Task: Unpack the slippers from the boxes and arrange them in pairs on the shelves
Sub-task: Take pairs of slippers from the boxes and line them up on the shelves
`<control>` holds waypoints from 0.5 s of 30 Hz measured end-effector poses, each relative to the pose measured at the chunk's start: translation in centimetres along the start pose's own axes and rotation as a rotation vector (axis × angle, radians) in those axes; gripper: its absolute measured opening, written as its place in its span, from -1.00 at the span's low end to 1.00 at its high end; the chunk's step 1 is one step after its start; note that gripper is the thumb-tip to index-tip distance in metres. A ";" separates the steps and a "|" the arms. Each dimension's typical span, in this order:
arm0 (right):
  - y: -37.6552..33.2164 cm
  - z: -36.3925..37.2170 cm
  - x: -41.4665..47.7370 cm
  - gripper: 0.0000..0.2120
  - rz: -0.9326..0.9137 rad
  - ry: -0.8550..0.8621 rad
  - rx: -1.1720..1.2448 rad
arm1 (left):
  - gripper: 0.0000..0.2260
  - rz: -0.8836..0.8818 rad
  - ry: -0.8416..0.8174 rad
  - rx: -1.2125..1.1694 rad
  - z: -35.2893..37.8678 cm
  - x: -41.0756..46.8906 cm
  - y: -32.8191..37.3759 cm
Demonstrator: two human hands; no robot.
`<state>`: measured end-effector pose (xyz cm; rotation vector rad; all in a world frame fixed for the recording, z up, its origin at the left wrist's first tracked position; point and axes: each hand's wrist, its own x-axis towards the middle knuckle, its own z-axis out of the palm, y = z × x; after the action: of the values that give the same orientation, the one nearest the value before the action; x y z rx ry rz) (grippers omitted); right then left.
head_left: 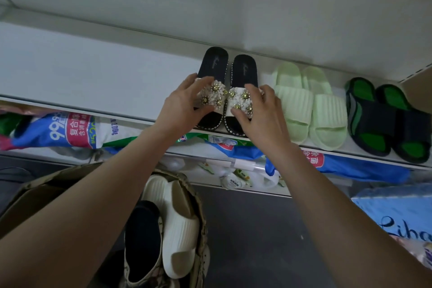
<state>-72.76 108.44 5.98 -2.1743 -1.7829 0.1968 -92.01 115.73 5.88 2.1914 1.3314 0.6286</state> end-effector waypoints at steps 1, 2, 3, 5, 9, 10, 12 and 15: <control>0.3 -0.2 0.3 -0.41 0.009 0.005 0.003 | -0.46 0.007 0.000 -0.005 0.2 0.2 0.4; 0.7 -0.4 0.6 -0.42 0.018 0.008 0.011 | -0.46 0.015 -0.004 -0.010 0.6 0.4 0.8; 1.0 -0.6 0.8 -0.42 0.025 0.010 0.019 | -0.46 0.024 -0.007 -0.011 0.9 0.6 1.1; 1.6 -0.9 1.2 -0.43 0.030 0.010 0.025 | -0.46 0.031 -0.006 -0.005 1.5 1.0 1.7; 2.0 -1.1 1.5 -0.46 -0.001 -0.018 -0.006 | -0.45 0.010 0.018 0.020 2.3 1.1 1.9; 2.1 -1.1 1.6 -0.46 -0.007 -0.023 -0.008 | -0.45 0.004 0.022 0.023 2.4 1.0 1.7; 2.1 -1.1 1.6 -0.47 -0.012 -0.030 -0.011 | -0.45 -0.001 0.025 0.032 2.5 0.9 1.6; 2.2 -0.9 1.7 -0.45 -0.016 -0.035 -0.022 | -0.45 0.009 0.028 0.038 2.6 0.8 1.5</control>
<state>-70.12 109.63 6.25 -2.1846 -1.8287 0.2133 -89.03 115.42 4.92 2.2279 1.3585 0.6450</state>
